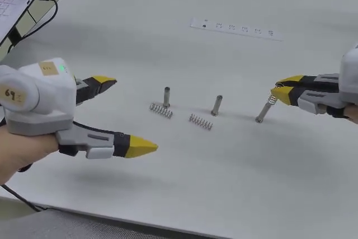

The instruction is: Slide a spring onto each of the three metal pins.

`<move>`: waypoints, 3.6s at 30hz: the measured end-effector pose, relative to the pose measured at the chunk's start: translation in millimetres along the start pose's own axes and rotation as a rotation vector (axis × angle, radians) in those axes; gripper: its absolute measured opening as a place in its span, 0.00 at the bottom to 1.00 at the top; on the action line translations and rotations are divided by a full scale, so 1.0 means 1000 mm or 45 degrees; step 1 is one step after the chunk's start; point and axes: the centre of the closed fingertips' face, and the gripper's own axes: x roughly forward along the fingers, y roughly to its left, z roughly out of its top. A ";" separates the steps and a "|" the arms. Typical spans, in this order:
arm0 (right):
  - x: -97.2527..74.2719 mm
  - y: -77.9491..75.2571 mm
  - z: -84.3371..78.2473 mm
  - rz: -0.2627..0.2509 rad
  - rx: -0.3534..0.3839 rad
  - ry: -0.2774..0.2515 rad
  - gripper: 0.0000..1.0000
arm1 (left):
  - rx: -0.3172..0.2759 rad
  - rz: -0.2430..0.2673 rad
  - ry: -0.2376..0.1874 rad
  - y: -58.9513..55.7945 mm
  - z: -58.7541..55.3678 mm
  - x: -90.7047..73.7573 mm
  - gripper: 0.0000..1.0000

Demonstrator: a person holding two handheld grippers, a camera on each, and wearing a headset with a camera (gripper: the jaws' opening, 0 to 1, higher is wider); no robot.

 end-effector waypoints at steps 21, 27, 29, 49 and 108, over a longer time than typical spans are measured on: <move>0.006 0.002 -0.003 0.007 0.011 0.003 0.07 | -0.020 0.017 0.005 0.003 -0.003 -0.005 0.98; 0.006 0.001 -0.007 0.007 0.024 0.012 0.07 | -0.024 0.012 0.008 0.001 -0.004 -0.004 0.98; 0.007 0.000 -0.008 0.007 0.034 0.012 0.07 | -0.026 0.012 0.011 0.001 -0.005 -0.004 0.98; 0.026 0.003 -0.035 0.021 0.037 0.110 0.08 | -0.024 0.014 0.019 0.003 -0.006 -0.005 0.98; 0.020 0.075 0.018 0.187 -0.055 -0.064 0.14 | -0.013 0.001 0.024 0.001 0.001 -0.007 0.98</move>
